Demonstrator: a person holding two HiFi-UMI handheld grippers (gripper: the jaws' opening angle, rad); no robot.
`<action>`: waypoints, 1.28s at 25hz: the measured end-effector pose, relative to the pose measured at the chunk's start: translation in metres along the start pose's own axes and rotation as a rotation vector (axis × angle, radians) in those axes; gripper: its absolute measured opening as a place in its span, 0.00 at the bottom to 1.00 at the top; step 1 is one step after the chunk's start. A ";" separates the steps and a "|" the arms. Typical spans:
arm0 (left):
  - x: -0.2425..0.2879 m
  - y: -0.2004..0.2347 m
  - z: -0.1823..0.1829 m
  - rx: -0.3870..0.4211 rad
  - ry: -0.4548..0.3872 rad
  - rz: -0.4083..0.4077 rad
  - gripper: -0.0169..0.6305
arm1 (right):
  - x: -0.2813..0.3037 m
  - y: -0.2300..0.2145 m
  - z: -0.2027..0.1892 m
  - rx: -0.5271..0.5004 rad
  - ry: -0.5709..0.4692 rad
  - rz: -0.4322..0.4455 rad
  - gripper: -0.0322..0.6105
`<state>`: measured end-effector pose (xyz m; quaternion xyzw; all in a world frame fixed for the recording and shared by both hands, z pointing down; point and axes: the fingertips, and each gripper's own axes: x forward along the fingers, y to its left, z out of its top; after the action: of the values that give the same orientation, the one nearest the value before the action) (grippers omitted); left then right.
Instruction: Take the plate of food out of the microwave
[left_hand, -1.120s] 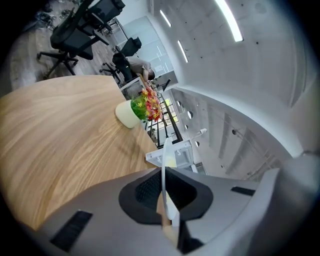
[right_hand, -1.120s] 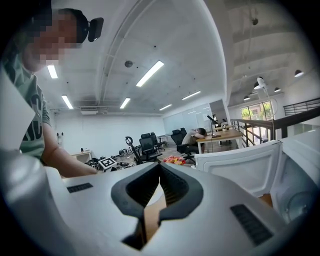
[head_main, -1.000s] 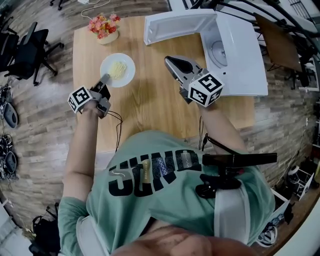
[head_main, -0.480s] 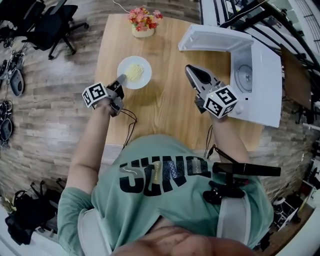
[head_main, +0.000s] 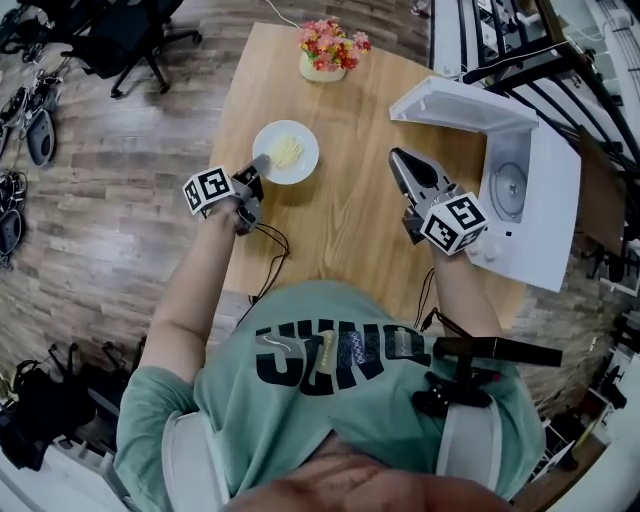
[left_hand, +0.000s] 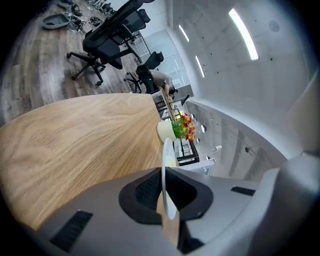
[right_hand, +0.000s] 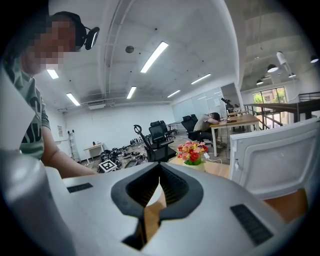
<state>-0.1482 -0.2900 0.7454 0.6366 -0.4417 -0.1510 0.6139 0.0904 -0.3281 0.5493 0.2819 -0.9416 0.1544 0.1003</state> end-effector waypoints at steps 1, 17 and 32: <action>0.000 0.003 0.002 -0.001 -0.001 0.003 0.06 | 0.003 0.000 -0.001 0.002 0.004 0.001 0.06; 0.002 0.039 0.009 -0.037 -0.007 0.036 0.06 | 0.034 0.001 -0.019 0.030 0.047 0.034 0.06; 0.007 0.076 0.016 0.298 0.102 0.422 0.13 | 0.035 0.004 -0.022 0.047 0.046 0.037 0.06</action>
<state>-0.1848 -0.2947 0.8137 0.6205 -0.5504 0.0794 0.5529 0.0618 -0.3346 0.5787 0.2633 -0.9402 0.1844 0.1124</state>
